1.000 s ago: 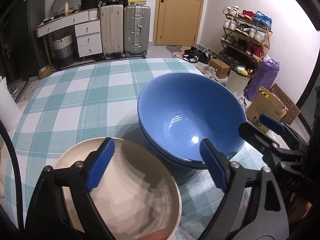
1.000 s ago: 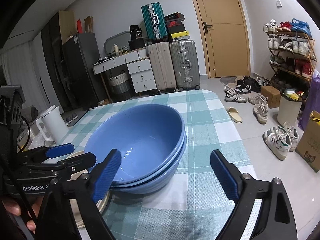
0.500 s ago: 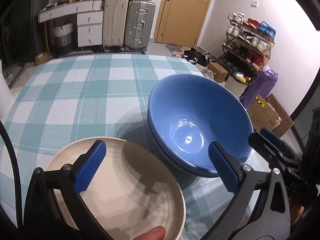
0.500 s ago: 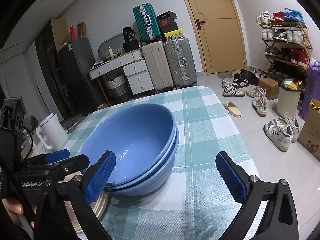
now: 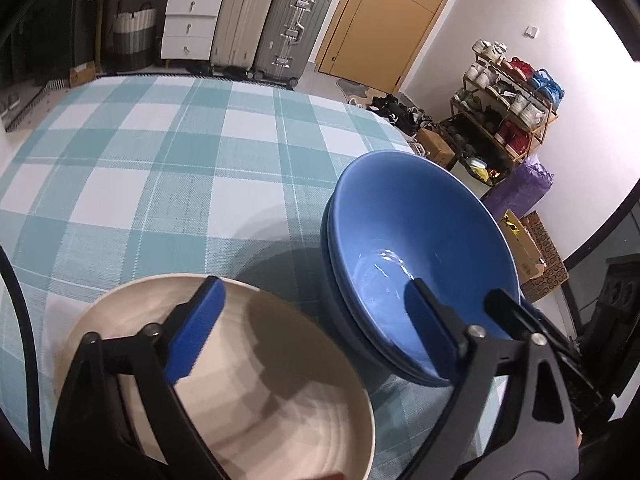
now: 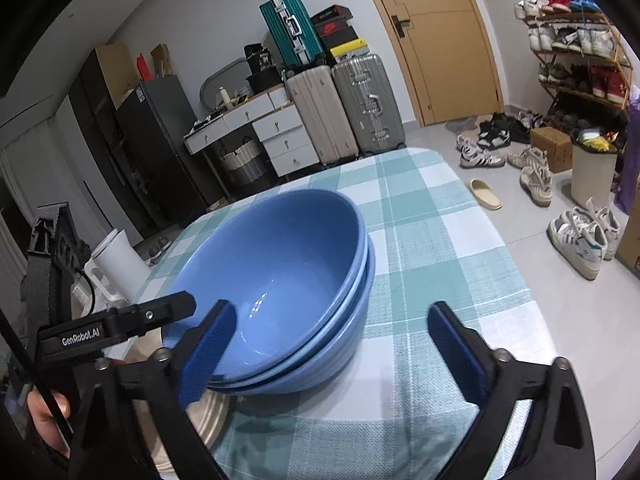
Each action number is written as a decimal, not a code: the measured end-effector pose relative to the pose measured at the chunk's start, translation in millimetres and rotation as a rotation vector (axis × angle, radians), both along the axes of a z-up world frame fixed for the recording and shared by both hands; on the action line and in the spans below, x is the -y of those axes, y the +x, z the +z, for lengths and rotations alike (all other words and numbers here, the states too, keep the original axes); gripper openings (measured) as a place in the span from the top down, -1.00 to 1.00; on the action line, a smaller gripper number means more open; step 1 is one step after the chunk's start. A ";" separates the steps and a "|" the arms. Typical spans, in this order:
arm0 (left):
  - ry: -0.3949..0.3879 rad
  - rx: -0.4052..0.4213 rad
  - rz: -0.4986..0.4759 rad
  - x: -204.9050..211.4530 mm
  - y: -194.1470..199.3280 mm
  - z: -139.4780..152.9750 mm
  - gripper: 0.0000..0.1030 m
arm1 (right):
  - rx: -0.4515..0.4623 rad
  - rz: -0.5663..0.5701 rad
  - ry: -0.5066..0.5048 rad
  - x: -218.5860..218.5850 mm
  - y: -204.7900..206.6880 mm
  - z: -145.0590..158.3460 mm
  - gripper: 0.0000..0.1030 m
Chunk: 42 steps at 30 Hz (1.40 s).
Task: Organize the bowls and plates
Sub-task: 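Close both tools on the rim of the nested blue bowl stack, then lift the blue bowl stack with both tools and carry it over the cream plates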
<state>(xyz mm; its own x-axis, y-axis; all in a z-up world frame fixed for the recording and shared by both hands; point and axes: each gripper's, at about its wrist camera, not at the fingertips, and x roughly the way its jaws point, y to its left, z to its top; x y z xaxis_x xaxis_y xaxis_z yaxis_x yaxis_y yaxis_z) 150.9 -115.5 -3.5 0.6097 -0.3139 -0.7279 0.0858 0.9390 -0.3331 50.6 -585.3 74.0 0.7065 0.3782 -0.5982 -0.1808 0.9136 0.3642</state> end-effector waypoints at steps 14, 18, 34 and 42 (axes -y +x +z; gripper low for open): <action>-0.040 0.023 -0.096 21.6 1.6 -1.8 0.30 | -0.019 0.018 0.026 -8.7 8.1 -6.6 -0.10; -0.004 0.032 -0.096 27.5 0.4 0.5 0.30 | -0.010 0.002 0.021 -8.0 7.3 -5.3 -0.04; 0.038 0.094 -0.099 34.1 -20.0 22.9 0.30 | 0.050 -0.005 0.012 -6.3 -10.6 9.3 -0.04; 0.045 0.140 -0.100 32.6 -38.6 39.8 0.30 | 0.101 -0.008 0.003 -5.8 -26.9 25.2 -0.04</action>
